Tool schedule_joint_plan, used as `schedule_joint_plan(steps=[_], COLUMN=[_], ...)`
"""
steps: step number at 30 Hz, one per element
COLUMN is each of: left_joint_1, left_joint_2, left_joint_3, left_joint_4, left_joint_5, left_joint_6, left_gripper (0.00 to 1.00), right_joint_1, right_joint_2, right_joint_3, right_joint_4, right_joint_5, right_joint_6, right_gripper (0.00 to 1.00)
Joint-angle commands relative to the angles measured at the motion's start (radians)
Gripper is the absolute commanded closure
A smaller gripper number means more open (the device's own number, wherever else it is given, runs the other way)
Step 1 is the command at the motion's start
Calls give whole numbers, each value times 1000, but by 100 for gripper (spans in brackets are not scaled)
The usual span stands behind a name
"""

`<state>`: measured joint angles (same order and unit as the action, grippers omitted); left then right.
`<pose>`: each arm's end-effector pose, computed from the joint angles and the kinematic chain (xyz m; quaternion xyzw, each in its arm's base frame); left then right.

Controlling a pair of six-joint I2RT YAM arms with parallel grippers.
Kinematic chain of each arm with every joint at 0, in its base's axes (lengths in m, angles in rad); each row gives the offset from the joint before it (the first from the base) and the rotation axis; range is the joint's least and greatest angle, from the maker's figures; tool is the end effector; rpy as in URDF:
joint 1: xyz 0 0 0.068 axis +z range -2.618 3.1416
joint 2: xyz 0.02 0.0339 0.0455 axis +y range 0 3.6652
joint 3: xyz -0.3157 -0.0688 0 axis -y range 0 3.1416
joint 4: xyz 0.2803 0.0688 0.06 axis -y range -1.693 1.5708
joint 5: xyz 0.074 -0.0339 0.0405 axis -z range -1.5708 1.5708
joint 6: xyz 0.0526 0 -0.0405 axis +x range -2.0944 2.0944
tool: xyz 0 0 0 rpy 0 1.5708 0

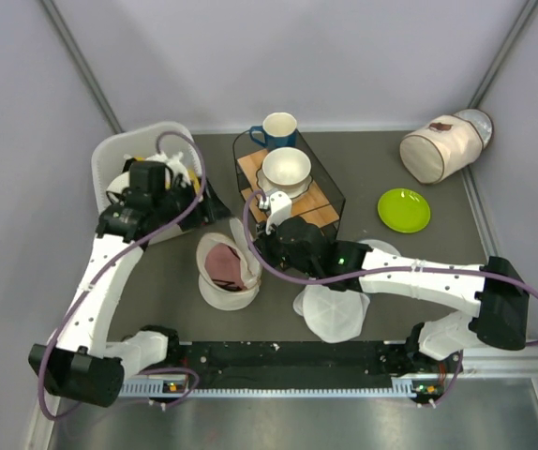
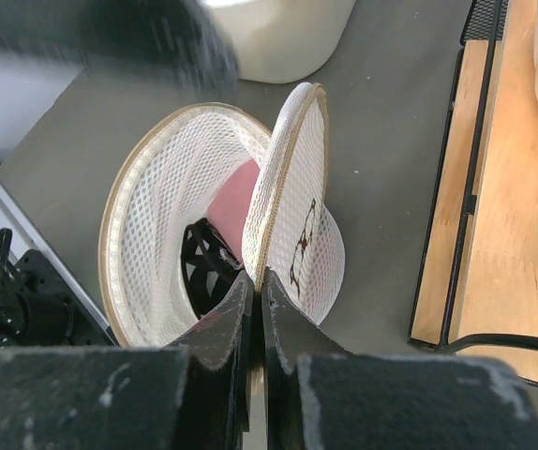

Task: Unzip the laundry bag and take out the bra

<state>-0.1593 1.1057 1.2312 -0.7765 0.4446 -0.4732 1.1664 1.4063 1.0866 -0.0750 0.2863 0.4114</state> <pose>0.2389 -0.0613 0.4167 -0.0400 0.8786 -0.3224 0.3500 0.1585 0.3326 0.3459 -0.2300 0.7947 0.3060 0.4711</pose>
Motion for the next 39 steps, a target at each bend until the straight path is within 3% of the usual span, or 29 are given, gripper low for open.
schedule_joint_plan(steps=[1,13,20,25,32,36,39], left_joint_1=[-103,-115,-131,-187,-241,-253,-256], left_joint_2=[-35,-73,3,22,74,147,210], left_joint_3=[-108,-329,-397,-470,-561,-595,-592], left_joint_4=[46,8,77,175,289,362,381], left_joint_5=[146,-147,-204,-415,-474,-468,-465], left_joint_6=[-71,-79,-56,-100,-145,-159,-166], left_gripper=[32,47,42,37,29,32,40], right_joint_1=[-10,-11,-11,-11,-11,-11,-10], right_joint_2=[2,-36,-32,-32,-27,-18,-15], right_joint_3=[27,-11,-8,-10,-8,7,10], right_joint_4=[11,15,14,12,6,4,3], right_joint_5=[-7,2,5,5,5,1,-1], right_joint_6=[-5,23,26,29,29,26,24], right_gripper=[100,100,100,100,100,100,100])
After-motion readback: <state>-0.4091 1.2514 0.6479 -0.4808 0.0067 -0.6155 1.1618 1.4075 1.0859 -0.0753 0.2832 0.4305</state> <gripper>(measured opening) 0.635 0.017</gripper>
